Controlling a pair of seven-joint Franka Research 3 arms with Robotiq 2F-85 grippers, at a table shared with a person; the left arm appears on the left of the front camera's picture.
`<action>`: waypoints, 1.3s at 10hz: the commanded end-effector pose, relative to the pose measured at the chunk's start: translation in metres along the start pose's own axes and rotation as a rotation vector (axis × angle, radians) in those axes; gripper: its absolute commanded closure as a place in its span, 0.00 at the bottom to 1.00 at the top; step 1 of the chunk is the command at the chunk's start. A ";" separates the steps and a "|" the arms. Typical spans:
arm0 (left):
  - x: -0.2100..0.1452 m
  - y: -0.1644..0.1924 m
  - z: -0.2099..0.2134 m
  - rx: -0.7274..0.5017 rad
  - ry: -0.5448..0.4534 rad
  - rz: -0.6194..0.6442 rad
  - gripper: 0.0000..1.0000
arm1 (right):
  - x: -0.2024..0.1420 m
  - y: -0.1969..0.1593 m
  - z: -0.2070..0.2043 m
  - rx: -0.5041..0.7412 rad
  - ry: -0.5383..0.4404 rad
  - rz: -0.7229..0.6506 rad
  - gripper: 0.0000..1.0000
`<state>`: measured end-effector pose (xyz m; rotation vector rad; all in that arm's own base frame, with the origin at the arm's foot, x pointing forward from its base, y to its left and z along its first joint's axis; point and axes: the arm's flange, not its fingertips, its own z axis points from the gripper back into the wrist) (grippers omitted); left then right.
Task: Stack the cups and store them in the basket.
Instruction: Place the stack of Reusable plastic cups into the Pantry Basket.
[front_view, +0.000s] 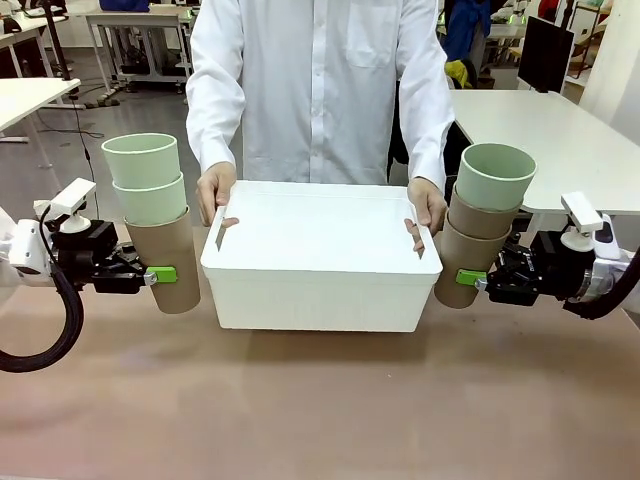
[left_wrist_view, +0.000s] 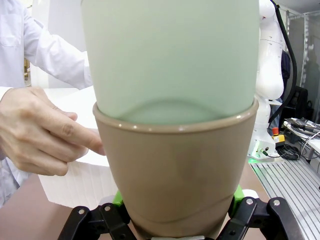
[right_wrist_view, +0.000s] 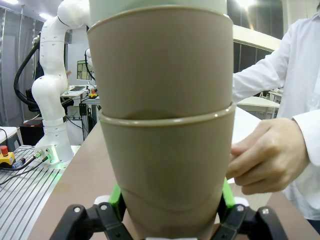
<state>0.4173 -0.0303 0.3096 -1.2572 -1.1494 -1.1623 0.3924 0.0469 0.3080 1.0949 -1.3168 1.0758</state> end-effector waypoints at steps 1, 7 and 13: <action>0.005 0.000 0.000 -0.004 -0.006 -0.008 0.15 | 0.004 0.000 0.000 -0.001 -0.010 0.011 0.13; 0.005 0.000 0.000 -0.004 -0.006 -0.008 0.15 | 0.004 0.000 0.000 -0.001 -0.010 0.011 0.13; 0.044 -0.010 0.003 0.038 0.070 -0.012 0.15 | 0.004 0.000 0.000 -0.001 -0.010 0.011 0.13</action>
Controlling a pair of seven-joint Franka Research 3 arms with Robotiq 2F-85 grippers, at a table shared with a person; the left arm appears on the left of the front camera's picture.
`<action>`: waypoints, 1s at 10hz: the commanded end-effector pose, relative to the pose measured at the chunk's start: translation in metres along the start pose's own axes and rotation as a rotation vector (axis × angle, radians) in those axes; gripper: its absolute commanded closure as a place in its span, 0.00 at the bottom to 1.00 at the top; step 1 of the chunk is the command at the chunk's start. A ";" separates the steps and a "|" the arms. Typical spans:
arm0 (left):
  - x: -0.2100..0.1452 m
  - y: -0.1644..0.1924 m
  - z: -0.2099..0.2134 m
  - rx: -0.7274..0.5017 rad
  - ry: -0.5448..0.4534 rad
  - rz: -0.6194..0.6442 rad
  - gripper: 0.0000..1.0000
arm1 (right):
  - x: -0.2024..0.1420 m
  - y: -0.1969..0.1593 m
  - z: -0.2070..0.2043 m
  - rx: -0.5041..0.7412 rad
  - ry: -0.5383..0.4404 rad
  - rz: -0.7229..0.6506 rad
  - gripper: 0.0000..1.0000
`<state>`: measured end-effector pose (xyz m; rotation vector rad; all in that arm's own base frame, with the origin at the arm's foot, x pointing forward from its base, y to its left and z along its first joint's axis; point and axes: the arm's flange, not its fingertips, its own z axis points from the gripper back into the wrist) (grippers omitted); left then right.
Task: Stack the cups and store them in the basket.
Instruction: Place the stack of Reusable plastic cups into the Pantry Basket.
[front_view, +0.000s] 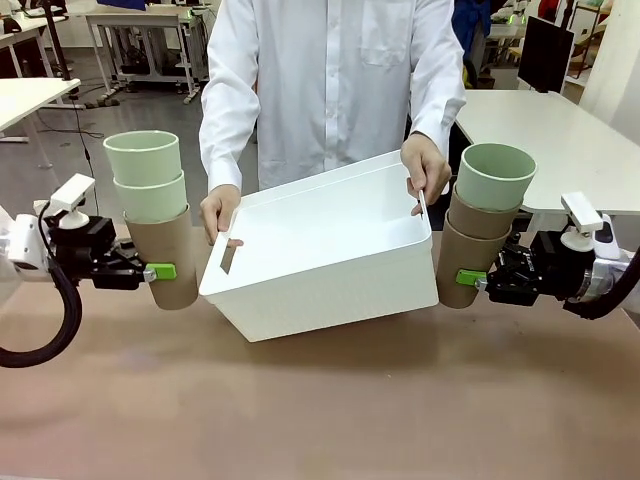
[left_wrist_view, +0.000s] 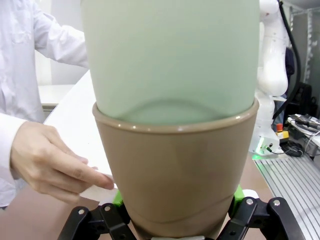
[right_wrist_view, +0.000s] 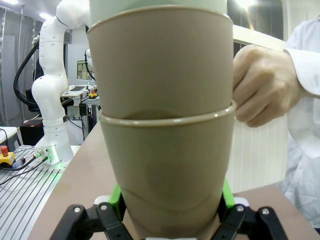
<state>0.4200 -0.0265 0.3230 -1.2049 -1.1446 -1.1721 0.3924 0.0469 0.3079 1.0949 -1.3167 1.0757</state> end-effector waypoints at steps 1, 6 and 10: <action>0.052 -0.013 -0.002 0.012 0.070 0.009 0.15 | 0.004 0.000 0.000 -0.001 -0.010 0.012 0.13; 0.170 -0.008 -0.062 -0.001 0.414 0.038 0.15 | 0.004 0.000 0.000 -0.001 -0.010 0.012 0.13; 0.197 0.024 -0.130 -0.012 0.712 0.044 0.15 | 0.004 0.000 0.000 -0.001 -0.010 0.012 0.13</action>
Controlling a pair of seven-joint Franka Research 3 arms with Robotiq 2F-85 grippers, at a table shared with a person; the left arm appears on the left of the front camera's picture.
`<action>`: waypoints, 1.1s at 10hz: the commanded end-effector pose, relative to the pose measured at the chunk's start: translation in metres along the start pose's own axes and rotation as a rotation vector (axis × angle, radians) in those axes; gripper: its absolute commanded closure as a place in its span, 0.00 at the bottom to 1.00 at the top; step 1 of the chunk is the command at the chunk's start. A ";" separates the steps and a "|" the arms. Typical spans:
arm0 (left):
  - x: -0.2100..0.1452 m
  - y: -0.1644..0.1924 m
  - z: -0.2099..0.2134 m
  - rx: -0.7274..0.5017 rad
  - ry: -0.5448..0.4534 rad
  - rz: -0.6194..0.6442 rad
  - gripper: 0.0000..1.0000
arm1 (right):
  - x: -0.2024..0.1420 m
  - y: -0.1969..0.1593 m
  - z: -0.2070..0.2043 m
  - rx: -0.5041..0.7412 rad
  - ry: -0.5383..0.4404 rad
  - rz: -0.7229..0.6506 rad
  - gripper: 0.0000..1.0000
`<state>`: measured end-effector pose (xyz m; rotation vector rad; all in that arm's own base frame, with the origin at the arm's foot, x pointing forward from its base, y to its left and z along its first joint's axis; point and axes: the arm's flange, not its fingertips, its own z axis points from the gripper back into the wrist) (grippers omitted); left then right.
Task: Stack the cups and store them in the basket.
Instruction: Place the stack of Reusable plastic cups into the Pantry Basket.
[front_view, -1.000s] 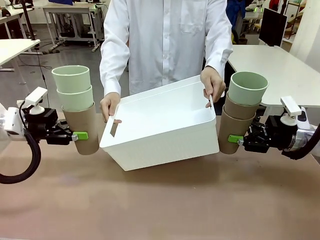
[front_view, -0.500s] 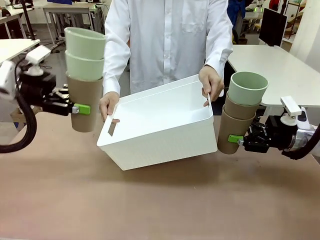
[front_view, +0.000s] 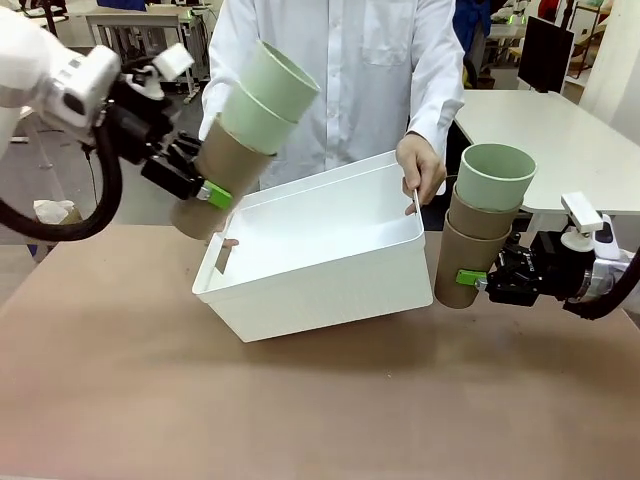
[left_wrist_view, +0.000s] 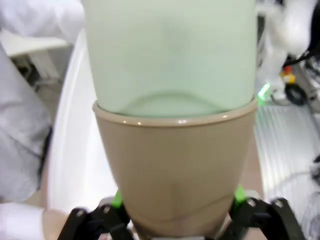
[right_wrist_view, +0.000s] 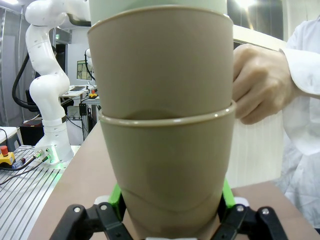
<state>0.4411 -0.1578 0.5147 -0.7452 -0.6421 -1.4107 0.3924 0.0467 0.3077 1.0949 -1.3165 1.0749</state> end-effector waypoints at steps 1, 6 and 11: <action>0.009 0.025 -0.021 -0.023 0.132 0.029 0.15 | 0.004 -0.001 0.000 -0.001 -0.010 0.012 0.13; 0.000 0.059 -0.106 -0.072 0.287 0.052 0.15 | 0.004 -0.001 0.000 -0.001 -0.010 0.012 0.13; -0.018 0.067 -0.169 -0.037 0.365 0.027 0.15 | 0.004 -0.001 0.000 -0.001 -0.010 0.012 0.13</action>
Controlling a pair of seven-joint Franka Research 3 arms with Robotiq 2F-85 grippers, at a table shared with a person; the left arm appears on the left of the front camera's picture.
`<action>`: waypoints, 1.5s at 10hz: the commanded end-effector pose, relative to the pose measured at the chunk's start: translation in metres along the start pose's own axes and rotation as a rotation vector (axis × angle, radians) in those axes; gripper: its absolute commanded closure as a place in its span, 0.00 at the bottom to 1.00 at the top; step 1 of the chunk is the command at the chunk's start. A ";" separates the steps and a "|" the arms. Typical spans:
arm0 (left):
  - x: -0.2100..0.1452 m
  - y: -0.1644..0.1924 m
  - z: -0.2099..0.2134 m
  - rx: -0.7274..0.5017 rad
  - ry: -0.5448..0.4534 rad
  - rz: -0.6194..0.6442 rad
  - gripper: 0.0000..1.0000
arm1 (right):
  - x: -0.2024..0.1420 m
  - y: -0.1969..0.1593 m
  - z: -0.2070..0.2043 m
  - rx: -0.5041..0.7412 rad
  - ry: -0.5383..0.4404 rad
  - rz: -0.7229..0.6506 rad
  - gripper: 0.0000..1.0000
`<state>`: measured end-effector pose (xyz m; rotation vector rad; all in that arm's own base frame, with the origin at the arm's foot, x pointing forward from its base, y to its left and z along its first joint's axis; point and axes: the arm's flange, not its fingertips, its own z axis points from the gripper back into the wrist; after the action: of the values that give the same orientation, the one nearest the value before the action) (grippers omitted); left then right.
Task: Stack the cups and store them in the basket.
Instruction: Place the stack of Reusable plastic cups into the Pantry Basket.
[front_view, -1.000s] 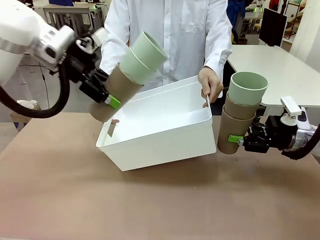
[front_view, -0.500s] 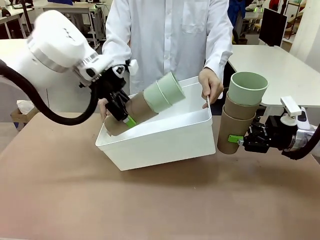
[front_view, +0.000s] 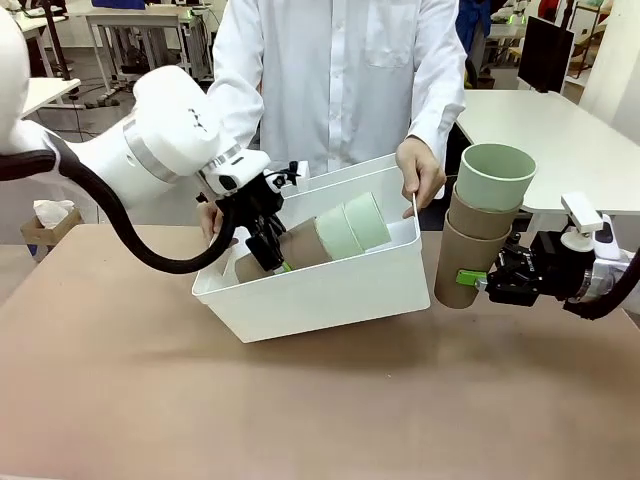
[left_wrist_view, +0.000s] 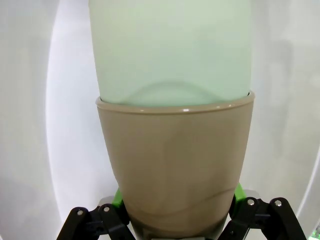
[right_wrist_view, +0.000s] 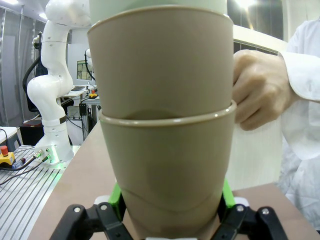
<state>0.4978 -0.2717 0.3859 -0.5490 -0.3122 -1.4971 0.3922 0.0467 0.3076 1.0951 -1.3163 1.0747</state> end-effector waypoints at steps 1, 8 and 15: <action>0.008 0.002 -0.007 0.062 0.020 0.002 0.15 | 0.004 -0.001 0.000 -0.001 -0.010 0.012 0.13; 0.014 0.005 -0.018 0.072 0.021 -0.019 0.00 | 0.004 -0.001 0.000 -0.001 -0.010 0.012 0.13; -0.013 -0.039 0.102 0.017 -0.082 -0.021 0.00 | 0.004 -0.001 0.000 -0.001 -0.010 0.012 0.13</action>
<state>0.4834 -0.2308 0.4580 -0.5430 -0.3688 -1.4968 0.3922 0.0466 0.3075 1.0950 -1.3163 1.0742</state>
